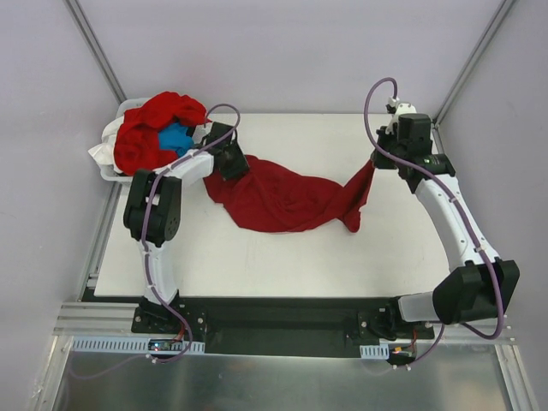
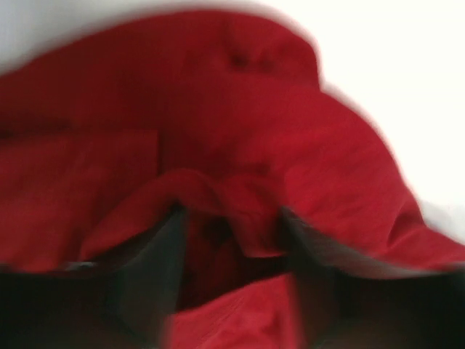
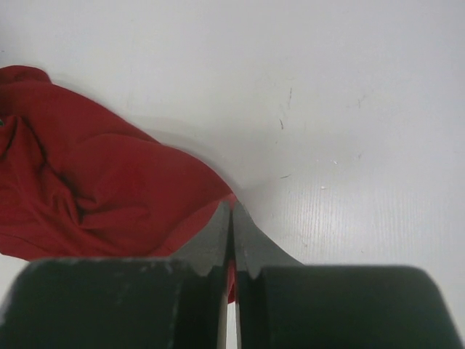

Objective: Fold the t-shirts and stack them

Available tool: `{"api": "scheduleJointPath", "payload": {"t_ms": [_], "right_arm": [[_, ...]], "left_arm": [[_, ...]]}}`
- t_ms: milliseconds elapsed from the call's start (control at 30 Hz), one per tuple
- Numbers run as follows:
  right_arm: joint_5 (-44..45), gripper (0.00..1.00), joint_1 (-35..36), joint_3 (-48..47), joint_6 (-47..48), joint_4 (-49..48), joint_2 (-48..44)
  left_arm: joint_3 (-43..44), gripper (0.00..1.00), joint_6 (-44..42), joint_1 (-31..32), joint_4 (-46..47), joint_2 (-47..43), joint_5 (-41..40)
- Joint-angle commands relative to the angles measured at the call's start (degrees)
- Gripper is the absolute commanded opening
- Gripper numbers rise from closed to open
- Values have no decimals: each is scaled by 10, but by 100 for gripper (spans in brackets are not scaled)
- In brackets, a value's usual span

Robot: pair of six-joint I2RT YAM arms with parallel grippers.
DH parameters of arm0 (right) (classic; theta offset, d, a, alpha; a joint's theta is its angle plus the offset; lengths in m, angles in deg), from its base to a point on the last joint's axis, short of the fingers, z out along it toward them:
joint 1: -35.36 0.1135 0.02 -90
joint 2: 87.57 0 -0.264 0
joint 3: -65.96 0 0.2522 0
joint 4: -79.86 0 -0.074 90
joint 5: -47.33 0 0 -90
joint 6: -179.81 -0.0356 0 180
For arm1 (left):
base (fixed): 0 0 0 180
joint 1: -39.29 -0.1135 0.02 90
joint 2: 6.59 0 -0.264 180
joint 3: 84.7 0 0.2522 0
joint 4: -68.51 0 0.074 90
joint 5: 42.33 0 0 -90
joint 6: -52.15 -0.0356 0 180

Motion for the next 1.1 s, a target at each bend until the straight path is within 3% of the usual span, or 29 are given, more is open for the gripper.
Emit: {"api": "scheduleJointPath", "payload": {"t_ms": [0, 33, 233, 333, 467, 633, 800, 967, 1067], "right_arm": [[31, 1, -2, -12, 15, -9, 8], [31, 1, -2, -13, 17, -7, 10], [17, 1, -1, -19, 9, -1, 19], [16, 1, -1, -20, 9, 2, 22], [15, 1, -1, -30, 8, 8, 32], [-7, 1, 0, -39, 6, 10, 40], [0, 1, -1, -42, 13, 14, 40], [7, 1, -1, -40, 15, 17, 39], [7, 1, 0, -36, 12, 17, 39]], "left_arm": [[-87, 77, -18, 6, -10, -128, 23], [-112, 99, -14, 6, -18, -204, 23], [-345, 99, 98, 24, -44, -474, 20], [-443, 94, 174, 42, -42, -515, 6], [-486, 81, 225, 50, -19, -493, -23], [-470, 66, 237, 49, 30, -419, -63], [-416, 58, 243, 51, 67, -316, -32], [-388, 56, 234, 52, 81, -268, -36], [-371, 48, 226, 52, 90, -237, -36]]}}
